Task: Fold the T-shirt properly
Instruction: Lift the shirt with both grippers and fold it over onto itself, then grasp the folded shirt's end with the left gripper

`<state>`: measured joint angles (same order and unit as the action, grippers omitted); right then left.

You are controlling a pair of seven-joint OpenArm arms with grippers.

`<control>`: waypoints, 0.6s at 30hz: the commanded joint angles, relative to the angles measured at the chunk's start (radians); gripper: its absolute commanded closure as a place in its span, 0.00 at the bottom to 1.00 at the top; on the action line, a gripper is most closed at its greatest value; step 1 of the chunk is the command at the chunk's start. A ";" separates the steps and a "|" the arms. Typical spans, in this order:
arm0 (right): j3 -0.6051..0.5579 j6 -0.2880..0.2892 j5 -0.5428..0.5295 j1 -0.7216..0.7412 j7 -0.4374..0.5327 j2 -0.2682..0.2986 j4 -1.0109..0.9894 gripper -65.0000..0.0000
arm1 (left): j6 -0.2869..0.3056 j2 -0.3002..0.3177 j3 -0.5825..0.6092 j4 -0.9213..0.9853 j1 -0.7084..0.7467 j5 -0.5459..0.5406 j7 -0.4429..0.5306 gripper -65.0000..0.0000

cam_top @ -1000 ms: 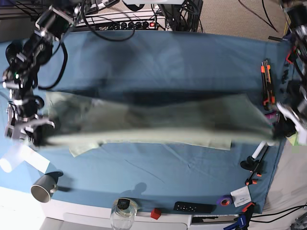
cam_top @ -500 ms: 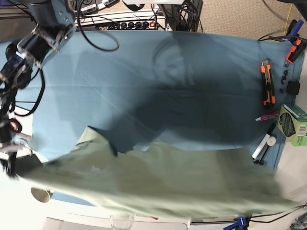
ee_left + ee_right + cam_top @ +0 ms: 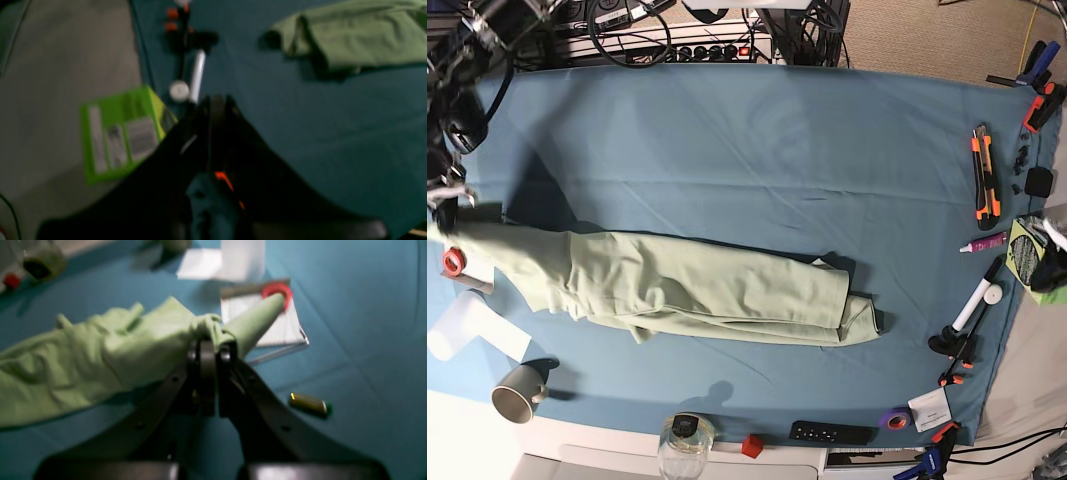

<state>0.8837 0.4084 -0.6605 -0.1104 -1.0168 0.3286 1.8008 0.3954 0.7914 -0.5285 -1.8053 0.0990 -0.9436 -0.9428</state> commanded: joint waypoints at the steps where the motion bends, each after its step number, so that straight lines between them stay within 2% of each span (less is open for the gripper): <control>1: 0.009 0.003 -0.024 -0.007 0.029 0.023 0.019 1.00 | -0.003 0.019 -0.015 -0.011 0.007 -0.012 0.018 1.00; 3: 0.008 0.003 -0.024 -0.035 0.029 0.021 0.019 1.00 | 0.000 -0.003 -0.015 -0.011 0.046 -0.032 0.018 1.00; 7: 0.008 0.003 -0.029 -0.047 0.027 0.006 0.019 1.00 | 0.042 -0.083 -0.011 -0.011 0.108 -0.068 0.018 1.00; 10: 0.007 0.003 -0.031 -0.047 0.034 -0.005 0.019 1.00 | 0.043 -0.135 0.015 -0.011 0.119 -0.072 0.027 1.00; 14: 0.006 0.004 -0.030 -0.047 0.034 -0.004 0.019 1.00 | 0.042 -0.149 0.093 -0.011 0.068 -0.034 0.084 1.00; 18: 0.006 0.005 -0.027 -0.047 0.034 -0.004 0.019 1.00 | -0.036 -0.148 0.229 -0.008 -0.058 0.077 0.127 0.72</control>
<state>0.8845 0.4114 -0.6785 -0.1638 -1.0138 0.3016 1.8019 0.3611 0.6243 -0.2913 -1.7985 0.0517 -0.8471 -0.8413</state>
